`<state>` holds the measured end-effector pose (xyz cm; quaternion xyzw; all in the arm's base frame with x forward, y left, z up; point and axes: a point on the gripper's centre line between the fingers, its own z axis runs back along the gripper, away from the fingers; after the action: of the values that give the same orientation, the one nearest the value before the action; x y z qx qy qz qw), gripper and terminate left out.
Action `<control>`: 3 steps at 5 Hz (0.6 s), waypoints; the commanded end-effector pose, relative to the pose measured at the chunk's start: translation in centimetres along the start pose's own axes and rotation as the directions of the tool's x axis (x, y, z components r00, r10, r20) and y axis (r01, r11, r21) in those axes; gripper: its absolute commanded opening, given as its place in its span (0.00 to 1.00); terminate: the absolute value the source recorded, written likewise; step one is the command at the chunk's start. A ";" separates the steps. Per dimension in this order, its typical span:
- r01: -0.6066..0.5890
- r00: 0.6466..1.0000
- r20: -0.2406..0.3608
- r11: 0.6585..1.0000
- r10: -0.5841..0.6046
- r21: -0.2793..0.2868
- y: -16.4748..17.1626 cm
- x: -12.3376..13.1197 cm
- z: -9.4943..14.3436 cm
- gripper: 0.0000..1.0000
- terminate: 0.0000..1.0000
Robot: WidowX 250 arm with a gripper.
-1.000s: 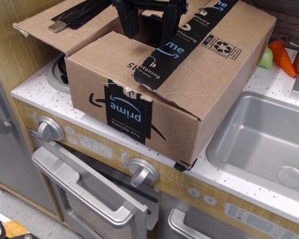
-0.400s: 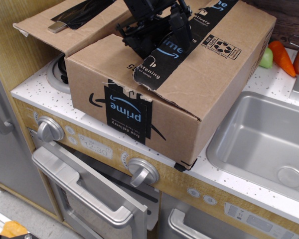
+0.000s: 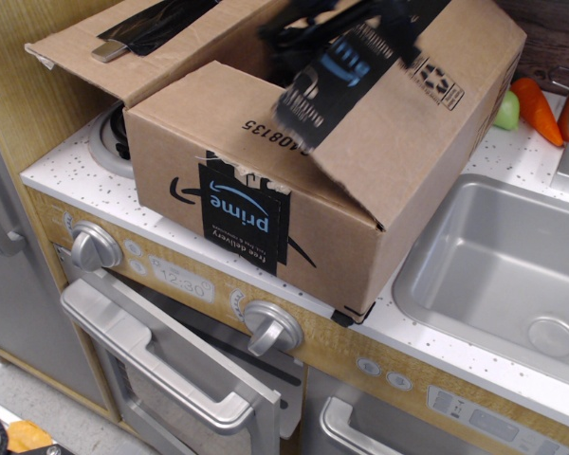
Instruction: Open large4fbox flaps
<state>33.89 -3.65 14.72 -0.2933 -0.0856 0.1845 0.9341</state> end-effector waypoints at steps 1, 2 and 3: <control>0.064 0.995 0.075 0.998 -0.064 0.000 -4.6 -1.1 1.6 1.00 0.00; 0.058 0.994 0.093 0.998 -0.059 0.005 -6.3 -1.8 1.9 1.00 0.00; 0.043 0.993 0.112 0.998 -0.047 0.036 -8.7 -2.8 2.0 1.00 0.00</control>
<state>33.12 -10.70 18.44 -0.2518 -0.1041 0.1876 0.9437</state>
